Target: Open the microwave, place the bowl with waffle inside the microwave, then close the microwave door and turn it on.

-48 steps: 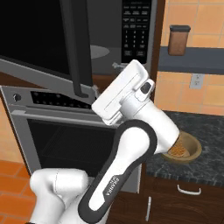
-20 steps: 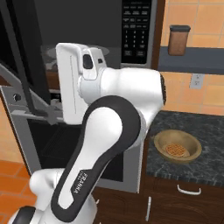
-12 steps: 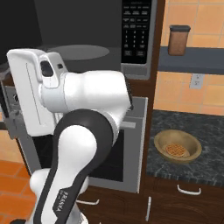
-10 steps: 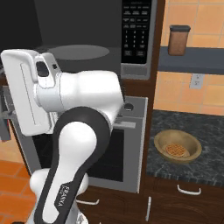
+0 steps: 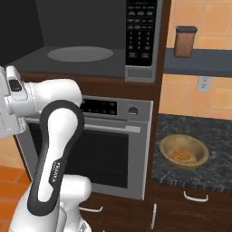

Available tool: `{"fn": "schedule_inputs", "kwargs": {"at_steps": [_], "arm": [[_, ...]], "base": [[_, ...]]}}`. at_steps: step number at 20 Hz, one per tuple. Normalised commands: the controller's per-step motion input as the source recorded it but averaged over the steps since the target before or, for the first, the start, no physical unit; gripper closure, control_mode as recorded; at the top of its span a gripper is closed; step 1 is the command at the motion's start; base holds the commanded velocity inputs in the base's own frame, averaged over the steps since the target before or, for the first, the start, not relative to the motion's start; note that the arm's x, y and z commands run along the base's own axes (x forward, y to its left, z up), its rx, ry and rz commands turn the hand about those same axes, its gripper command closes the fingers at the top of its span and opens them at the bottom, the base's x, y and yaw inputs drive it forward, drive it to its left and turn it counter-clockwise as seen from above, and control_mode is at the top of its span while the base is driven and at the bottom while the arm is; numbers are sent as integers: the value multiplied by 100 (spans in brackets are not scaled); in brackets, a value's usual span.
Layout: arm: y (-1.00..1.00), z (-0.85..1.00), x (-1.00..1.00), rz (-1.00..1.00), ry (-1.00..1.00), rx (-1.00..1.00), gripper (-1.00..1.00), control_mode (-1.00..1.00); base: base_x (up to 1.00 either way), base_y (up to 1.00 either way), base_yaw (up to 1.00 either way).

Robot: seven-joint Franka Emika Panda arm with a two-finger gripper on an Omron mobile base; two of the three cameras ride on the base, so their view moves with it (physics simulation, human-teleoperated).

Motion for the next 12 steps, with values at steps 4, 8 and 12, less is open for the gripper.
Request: {"fn": "schedule_inputs", "kwargs": {"at_steps": [4, 8, 12], "arm": [[99, 40, -100, 8, -25, 0, -100, -100], [97, 51, -95, 1, -20, -1, -100, -100], [17, 26, -55, -14, -10, -4, -100, -100]], "base": [[0, 0, 0], [0, 0, 0], [0, 0, 0]]}}
